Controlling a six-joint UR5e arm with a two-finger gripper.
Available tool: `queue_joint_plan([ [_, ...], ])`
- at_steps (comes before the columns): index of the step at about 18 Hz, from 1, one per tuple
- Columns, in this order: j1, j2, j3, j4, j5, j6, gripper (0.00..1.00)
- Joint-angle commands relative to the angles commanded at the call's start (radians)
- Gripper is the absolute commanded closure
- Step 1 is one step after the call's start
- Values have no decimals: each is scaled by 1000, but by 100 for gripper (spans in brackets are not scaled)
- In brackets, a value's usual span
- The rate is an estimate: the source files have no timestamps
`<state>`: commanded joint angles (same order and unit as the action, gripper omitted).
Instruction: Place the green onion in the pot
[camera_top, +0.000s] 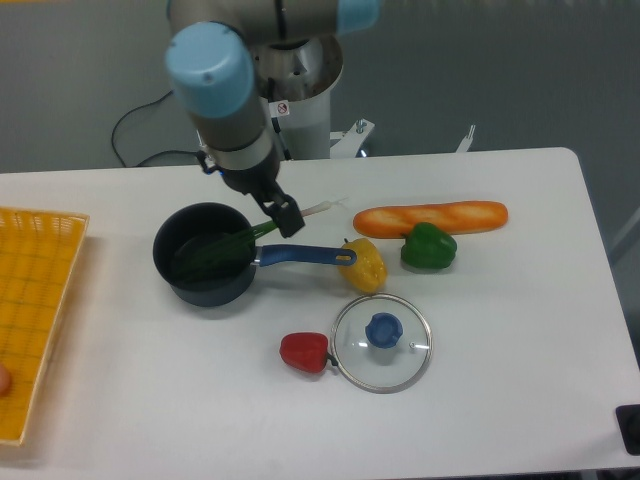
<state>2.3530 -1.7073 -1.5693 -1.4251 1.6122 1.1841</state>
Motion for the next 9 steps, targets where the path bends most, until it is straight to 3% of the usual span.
queue_joint_plan([
  [4,72,-61,29,2,-6,66,0],
  [9,129,-81,40,2,-29,172,0],
])
